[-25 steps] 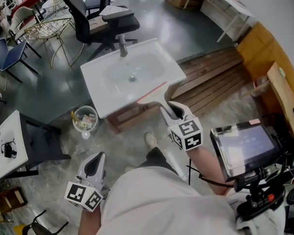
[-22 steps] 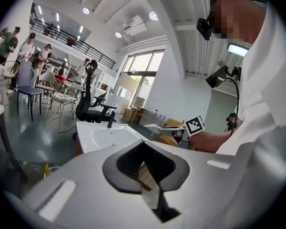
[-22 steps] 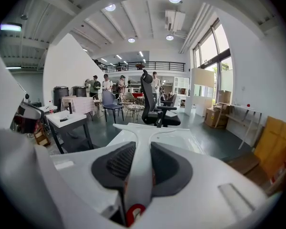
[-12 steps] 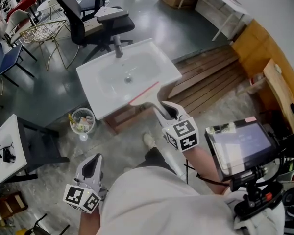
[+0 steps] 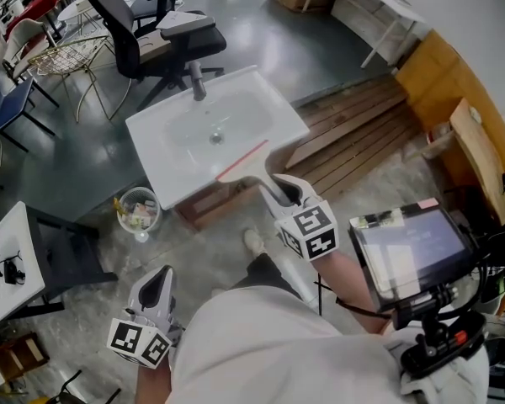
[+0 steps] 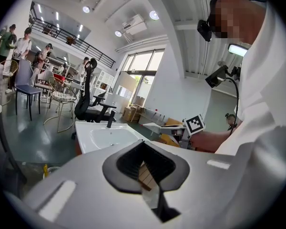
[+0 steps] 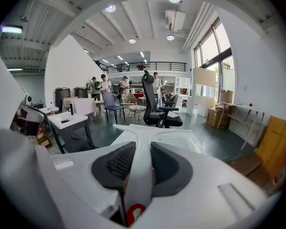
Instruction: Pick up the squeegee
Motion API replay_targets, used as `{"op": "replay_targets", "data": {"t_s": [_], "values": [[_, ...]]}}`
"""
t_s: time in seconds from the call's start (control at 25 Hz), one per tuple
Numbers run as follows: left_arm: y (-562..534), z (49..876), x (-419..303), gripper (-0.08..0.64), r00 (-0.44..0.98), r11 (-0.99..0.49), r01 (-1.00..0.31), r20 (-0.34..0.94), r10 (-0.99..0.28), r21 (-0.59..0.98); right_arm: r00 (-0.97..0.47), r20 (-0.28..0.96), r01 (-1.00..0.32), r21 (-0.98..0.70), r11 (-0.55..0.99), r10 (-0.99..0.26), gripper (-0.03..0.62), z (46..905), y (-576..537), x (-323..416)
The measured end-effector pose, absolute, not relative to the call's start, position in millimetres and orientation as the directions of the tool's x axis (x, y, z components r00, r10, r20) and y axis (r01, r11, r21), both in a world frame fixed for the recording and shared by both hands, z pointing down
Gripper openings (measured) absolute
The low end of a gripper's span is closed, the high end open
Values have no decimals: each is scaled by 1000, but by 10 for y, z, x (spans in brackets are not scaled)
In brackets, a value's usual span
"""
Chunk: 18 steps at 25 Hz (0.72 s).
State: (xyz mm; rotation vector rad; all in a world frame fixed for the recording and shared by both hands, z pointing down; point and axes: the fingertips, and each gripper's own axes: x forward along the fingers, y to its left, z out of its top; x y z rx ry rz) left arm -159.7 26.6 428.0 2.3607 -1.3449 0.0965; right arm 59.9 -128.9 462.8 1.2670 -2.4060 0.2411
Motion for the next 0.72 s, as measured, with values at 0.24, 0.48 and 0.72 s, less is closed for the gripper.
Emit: {"op": "replay_targets", "data": {"t_s": [0.24,0.48,0.72], "values": [[246,4282,-1576,8,536,-451,-832,256,-805,324,-505,427,-818,40,573,-751,104,4623,-1294,600],[214,4308,-1547,8,545,-461,-827,253,-800,322,-502,422,-820,45,570,-755,104,4630,-1306,629],[193,4291,-1581,8,546,-465,-826,248,-801,318,-498,416,-822,54,567,-761,104,4603,-1337,606]]}}
